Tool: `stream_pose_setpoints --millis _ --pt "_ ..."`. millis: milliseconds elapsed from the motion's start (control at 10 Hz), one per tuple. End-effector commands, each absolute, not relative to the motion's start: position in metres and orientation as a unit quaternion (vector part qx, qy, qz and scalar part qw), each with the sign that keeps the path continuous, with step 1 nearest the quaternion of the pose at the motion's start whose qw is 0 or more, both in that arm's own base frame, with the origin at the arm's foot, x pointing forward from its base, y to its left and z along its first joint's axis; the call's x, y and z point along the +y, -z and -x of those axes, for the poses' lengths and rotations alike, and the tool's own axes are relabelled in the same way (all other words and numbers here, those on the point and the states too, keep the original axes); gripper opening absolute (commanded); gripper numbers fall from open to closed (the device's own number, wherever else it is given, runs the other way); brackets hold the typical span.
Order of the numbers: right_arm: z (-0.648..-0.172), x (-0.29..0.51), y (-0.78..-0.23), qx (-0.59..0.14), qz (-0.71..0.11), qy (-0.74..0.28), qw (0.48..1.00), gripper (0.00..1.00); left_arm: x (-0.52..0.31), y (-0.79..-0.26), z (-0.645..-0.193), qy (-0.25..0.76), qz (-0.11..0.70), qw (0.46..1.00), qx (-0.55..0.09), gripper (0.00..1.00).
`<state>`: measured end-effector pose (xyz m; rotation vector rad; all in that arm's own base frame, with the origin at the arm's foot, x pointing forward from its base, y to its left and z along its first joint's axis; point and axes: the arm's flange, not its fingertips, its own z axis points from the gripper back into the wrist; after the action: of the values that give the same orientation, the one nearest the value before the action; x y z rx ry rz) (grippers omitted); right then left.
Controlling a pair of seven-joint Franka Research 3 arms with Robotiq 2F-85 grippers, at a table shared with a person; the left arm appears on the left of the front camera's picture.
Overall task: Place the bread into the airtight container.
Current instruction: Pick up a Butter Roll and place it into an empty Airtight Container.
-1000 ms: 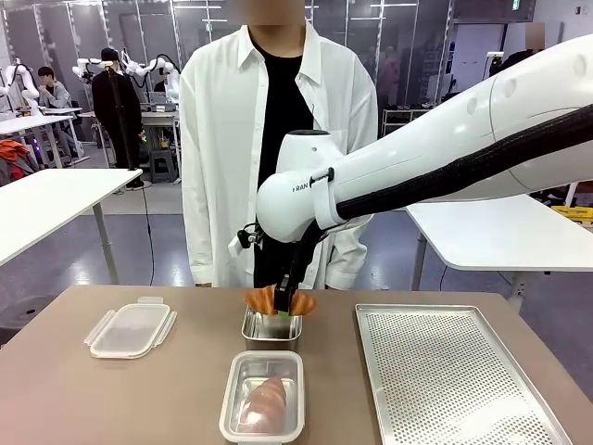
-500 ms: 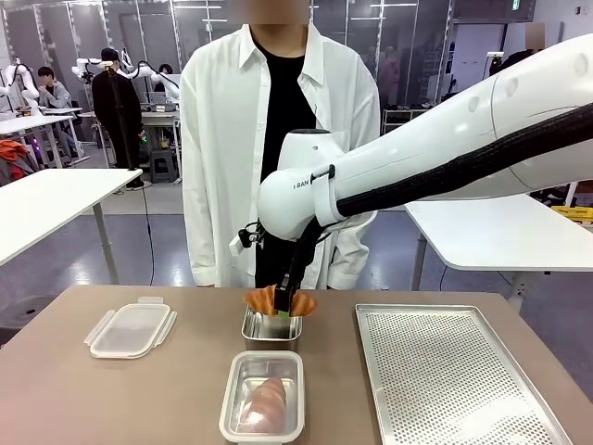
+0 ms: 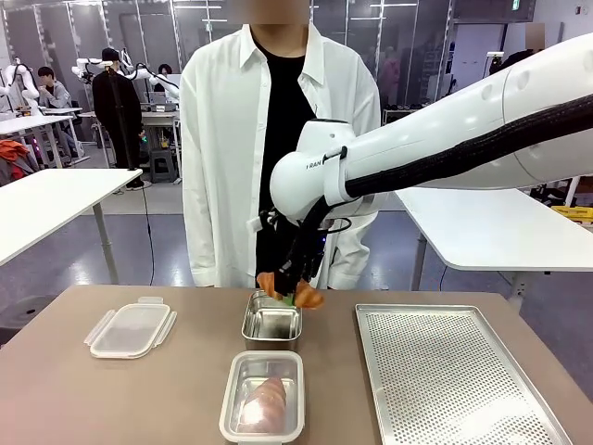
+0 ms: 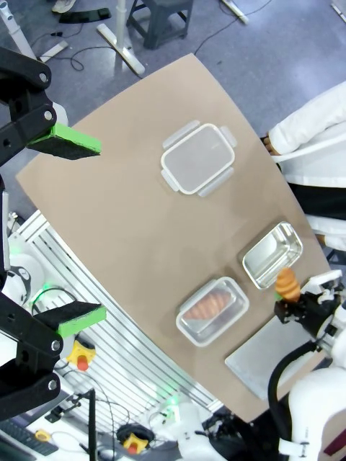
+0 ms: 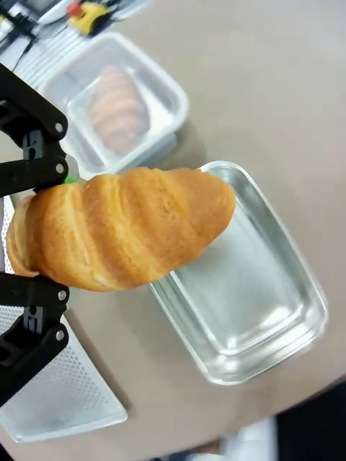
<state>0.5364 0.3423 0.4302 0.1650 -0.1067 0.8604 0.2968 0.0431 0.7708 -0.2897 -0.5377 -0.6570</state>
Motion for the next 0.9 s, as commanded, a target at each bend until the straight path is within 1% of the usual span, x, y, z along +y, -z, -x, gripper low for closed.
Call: stream_pose_setpoints --millis 0,200,300,400,500,600,800 --pt "-0.541 0.353 -0.429 -0.075 -0.087 -0.286 0.951 0.37 0.044 -0.771 -0.295 0.327 0.142 0.897 -0.26 1.0" --pt "-0.553 0.354 -0.422 -0.099 -0.115 -0.178 0.972 0.37 0.044 -0.771 -0.295 0.327 0.142 0.897 -0.26 1.0" --pt "-0.557 0.352 -0.418 -0.121 -0.125 -0.124 0.977 0.37 0.044 -0.771 -0.295 0.327 0.142 0.897 -0.26 1.0" --pt "-0.559 0.352 -0.415 -0.127 -0.149 -0.074 0.978 0.37 0.044 -0.771 -0.295 0.327 0.142 0.897 -0.26 1.0" --pt "-0.564 0.353 -0.41 -0.129 -0.154 -0.039 0.979 0.37 0.044 -0.771 -0.295 0.327 0.142 0.897 -0.26 1.0" --pt "-0.568 0.36 -0.402 -0.112 -0.158 -0.002 0.981 0.37 0.044 -0.771 -0.295 0.327 0.142 0.897 -0.26 1.0" --pt "-0.569 0.371 -0.39 -0.082 -0.145 0.012 0.986 0.37 0.044 -0.771 -0.295 0.327 0.142 0.897 -0.26 1.0"
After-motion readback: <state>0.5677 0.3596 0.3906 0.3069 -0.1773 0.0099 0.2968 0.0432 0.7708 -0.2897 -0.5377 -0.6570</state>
